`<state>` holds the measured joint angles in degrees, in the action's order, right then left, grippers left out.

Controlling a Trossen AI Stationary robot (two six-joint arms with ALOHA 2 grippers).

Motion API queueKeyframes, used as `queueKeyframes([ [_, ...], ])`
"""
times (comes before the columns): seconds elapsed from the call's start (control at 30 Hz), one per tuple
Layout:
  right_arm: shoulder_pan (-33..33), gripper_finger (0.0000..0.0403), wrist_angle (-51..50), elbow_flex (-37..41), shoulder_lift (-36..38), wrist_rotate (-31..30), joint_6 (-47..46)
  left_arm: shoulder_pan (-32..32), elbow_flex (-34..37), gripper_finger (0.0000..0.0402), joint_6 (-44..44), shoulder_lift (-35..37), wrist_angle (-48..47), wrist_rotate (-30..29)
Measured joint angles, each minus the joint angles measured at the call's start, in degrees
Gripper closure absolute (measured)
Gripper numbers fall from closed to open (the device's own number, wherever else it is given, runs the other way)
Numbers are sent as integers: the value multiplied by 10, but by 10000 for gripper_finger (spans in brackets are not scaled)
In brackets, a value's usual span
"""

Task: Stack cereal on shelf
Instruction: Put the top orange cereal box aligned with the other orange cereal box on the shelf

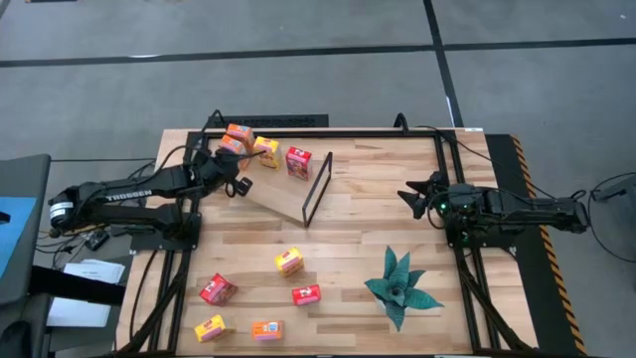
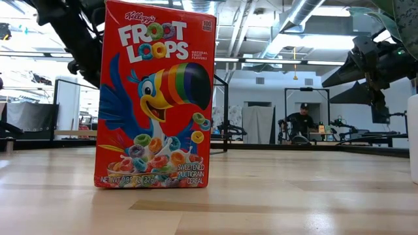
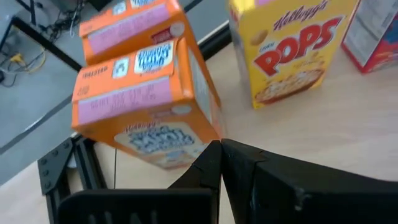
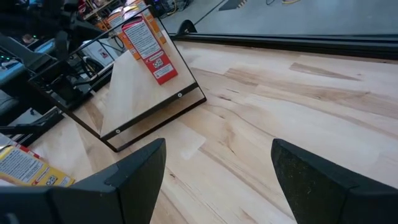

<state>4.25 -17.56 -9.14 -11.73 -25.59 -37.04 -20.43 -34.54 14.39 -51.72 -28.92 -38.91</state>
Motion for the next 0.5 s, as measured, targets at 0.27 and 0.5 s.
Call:
queueKeyframes([
  [0.27,0,86,0,0,0,0,0,-16,0,401,-17,0,27,-1],
  [0.5,0,86,0,0,0,0,0,-40,0,401,-39,0,57,-1],
])
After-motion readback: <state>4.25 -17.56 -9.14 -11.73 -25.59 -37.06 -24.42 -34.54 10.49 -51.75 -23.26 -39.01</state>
